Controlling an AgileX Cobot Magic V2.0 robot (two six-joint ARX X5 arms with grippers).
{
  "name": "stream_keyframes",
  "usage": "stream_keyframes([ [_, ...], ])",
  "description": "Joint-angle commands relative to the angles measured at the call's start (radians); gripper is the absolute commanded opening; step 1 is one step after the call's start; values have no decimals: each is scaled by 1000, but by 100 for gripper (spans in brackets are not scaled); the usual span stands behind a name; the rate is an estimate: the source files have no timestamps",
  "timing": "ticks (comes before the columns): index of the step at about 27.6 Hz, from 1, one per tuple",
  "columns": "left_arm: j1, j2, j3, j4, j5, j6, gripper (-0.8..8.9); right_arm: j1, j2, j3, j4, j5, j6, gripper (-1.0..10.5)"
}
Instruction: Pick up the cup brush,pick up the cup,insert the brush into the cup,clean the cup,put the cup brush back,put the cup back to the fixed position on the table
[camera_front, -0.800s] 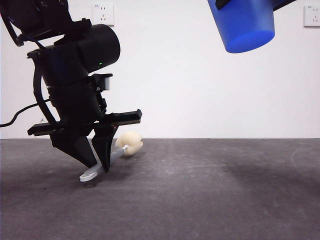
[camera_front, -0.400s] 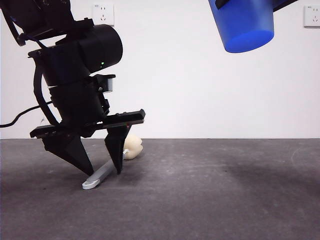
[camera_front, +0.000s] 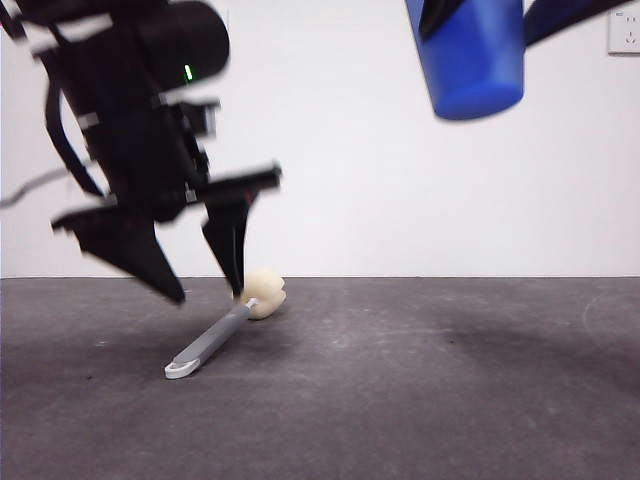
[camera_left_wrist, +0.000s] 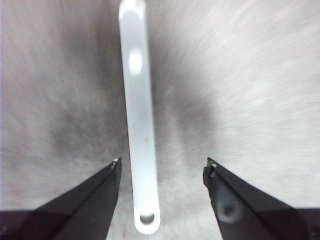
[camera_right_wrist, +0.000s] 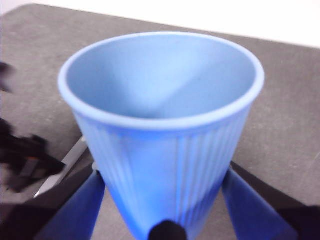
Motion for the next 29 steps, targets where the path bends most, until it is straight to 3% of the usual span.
stream_keyframes([
  [1,-4,-85,-9,-37,13,78,285,-79,51,-18,65,-63,11,-17],
  [5,-4,-231,-9,-124,33,132,285,-193,139,-32,185,-199,-9,-17],
  [11,-4,-438,-9,-201,43,177,284,-288,288,-83,374,-329,-58,-17],
  [16,-4,-557,-9,-252,36,203,284,-320,410,-159,578,-354,-90,-17],
  [20,-3,-624,-9,-326,35,203,284,-342,523,-217,796,-369,-180,-17],
  [26,-3,-638,-9,-365,35,203,284,-431,713,-241,1070,-460,-194,-17],
  [29,-3,-638,-9,-361,35,202,284,-457,761,-241,1119,-481,-202,-17],
])
